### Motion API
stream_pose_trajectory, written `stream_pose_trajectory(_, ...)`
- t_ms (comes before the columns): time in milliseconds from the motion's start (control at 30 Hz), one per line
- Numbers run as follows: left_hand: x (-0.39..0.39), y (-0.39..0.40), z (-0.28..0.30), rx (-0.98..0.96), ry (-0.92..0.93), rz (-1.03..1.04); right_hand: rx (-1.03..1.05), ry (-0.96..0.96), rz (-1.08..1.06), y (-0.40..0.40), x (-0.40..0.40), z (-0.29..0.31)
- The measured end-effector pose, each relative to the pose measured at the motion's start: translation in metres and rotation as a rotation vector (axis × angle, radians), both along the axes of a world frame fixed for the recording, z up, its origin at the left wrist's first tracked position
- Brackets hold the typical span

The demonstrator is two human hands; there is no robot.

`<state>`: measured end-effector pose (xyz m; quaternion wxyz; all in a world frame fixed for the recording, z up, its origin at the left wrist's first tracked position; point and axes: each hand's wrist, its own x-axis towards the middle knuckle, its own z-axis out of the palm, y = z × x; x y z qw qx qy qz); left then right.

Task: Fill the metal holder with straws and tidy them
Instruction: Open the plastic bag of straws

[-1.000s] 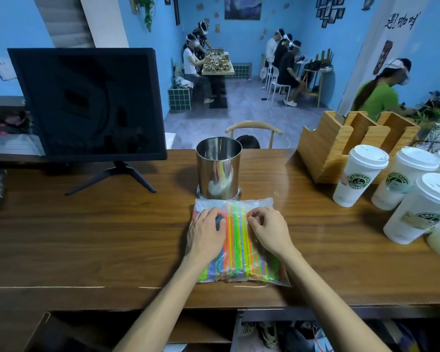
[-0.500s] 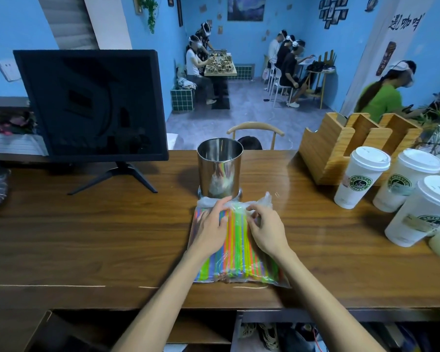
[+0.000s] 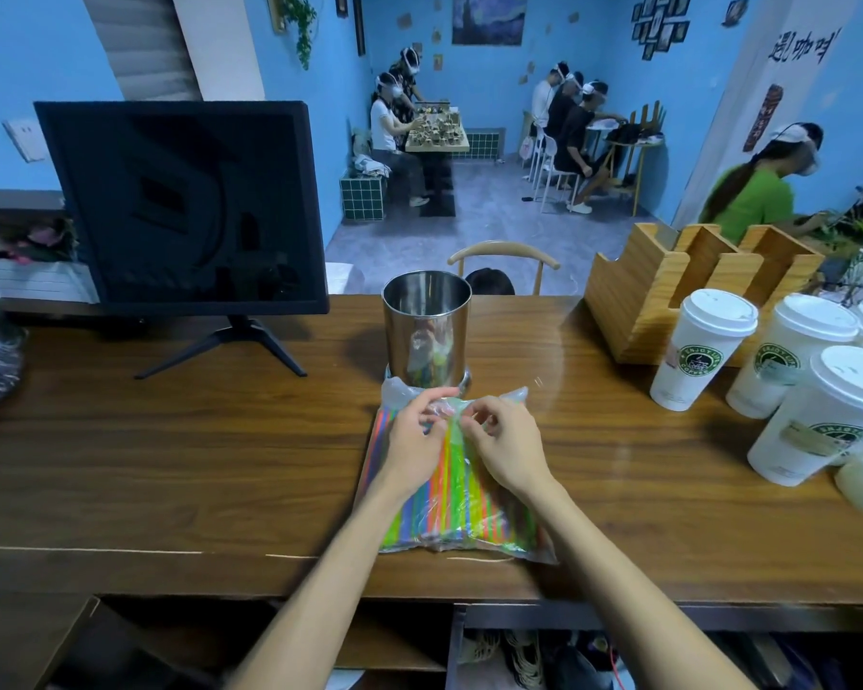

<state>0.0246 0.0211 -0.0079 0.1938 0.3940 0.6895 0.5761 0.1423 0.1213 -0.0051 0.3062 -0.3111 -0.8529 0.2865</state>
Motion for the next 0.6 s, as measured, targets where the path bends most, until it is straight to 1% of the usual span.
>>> stream_pose_trajectory(133,0.000,-0.002,0.004,0.076,-0.176,0.007,-0.109,-0.017,0.116,-0.003,-0.003,0.005)
stream_pose_trajectory(300,0.000,-0.007,0.011,0.115,-0.299,-0.015,-0.156,-0.182,0.086,-0.004,-0.012,0.019)
stream_pose_trajectory(400,-0.002,-0.004,0.012,0.138,-0.339,0.001,-0.069,-0.298,0.038,-0.005,-0.019,0.029)
stream_pose_trajectory(467,-0.004,-0.003,0.008,0.109,-0.320,0.000,-0.002,-0.362,0.012,-0.005,-0.022,0.034)
stream_pose_trajectory(600,-0.006,-0.004,0.000,0.095,-0.283,0.001,0.052,-0.406,-0.018,-0.008,-0.024,0.034)
